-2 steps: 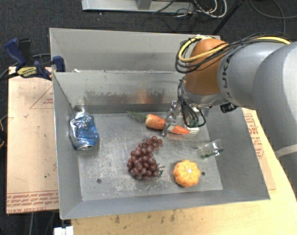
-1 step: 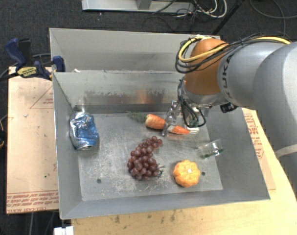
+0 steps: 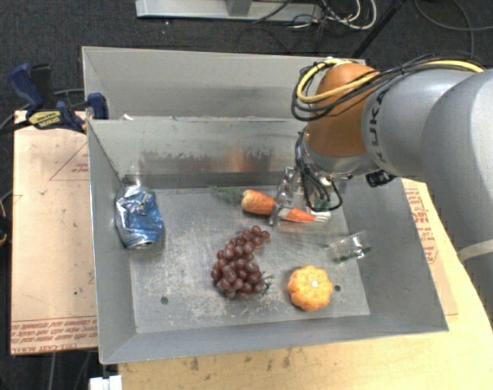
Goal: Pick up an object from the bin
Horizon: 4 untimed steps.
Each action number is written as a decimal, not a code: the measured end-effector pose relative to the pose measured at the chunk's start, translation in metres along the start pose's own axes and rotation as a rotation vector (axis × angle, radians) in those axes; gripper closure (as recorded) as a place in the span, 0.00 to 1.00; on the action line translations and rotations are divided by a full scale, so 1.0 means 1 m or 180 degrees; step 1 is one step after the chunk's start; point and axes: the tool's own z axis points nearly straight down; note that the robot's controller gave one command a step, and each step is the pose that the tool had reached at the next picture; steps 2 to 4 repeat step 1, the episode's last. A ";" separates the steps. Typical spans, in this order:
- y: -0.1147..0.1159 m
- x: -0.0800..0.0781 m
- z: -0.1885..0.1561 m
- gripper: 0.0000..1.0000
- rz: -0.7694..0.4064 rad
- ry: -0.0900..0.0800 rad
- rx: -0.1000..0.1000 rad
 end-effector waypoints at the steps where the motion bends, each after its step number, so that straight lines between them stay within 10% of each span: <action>1: 0.000 0.003 -0.010 1.00 -0.0001 0.0033 0.0006; 4: 0.000 0.003 -0.010 1.00 -0.0001 0.0033 0.0006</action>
Offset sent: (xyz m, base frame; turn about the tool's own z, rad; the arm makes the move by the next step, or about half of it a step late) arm -0.0002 0.0000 0.0610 0.0000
